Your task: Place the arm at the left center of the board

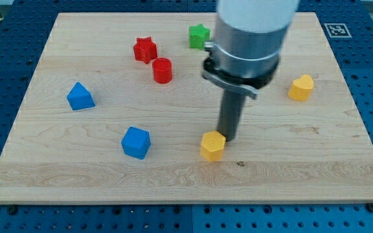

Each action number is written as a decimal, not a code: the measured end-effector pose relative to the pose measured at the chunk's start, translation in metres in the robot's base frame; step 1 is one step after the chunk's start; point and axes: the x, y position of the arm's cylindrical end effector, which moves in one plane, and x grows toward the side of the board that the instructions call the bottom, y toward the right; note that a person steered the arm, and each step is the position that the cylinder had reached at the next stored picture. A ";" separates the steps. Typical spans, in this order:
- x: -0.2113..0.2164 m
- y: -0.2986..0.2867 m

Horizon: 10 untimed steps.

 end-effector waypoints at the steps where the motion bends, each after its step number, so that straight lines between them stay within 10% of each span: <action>1: -0.025 -0.041; 6: -0.118 -0.192; 10: -0.095 -0.295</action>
